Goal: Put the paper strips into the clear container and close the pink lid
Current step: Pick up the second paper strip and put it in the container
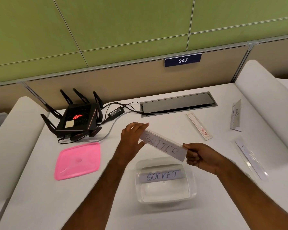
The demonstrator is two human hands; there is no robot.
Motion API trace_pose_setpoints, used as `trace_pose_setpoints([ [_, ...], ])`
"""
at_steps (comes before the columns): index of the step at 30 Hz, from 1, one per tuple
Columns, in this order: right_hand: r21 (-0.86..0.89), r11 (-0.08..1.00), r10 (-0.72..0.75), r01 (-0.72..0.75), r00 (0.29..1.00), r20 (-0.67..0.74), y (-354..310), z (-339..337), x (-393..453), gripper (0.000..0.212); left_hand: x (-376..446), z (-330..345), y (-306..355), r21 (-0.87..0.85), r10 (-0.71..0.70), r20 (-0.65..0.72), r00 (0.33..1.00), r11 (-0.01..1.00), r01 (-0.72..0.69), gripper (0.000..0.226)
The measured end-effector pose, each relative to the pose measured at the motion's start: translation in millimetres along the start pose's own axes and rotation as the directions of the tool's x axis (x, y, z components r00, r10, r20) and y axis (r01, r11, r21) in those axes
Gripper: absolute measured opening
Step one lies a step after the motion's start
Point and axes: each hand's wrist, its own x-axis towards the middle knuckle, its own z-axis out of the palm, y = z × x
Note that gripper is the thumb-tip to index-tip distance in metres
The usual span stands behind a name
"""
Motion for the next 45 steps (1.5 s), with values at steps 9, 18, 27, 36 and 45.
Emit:
trace_pose_setpoints([
  [9, -0.635, 0.755, -0.381, 0.166, 0.899, -0.218, 1, 15, -3, 0.028, -17, 0, -15, 0.03, 0.045, 0.019, 0.999, 0.999, -0.045, 0.075],
  [18, -0.813, 0.502, -0.545, 0.295, 0.838, -0.033, 7, 6, -2, 0.036, -35, 5, -15, -0.03, -0.061, 0.05, 0.997, 0.998, 0.062, 0.073],
  [27, -0.965, 0.137, -0.554, 0.224, 0.825, 0.113, 17, -15, 12, 0.071, -39, 10, -6, -0.135, -0.18, 0.112, 0.977, 0.972, 0.194, 0.073],
  [36, -0.966, 0.107, -0.558, 0.234, 0.819, 0.136, 15, -17, 15, 0.065, -46, 17, -6, -0.156, -0.256, 0.141, 0.956, 0.948, 0.277, 0.073],
  [45, -0.972, 0.106, -0.553, 0.21, 0.825, 0.118, 16, -16, 15, 0.065, -47, 18, -7, -0.154, -0.256, 0.128, 0.958, 0.949, 0.274, 0.073],
])
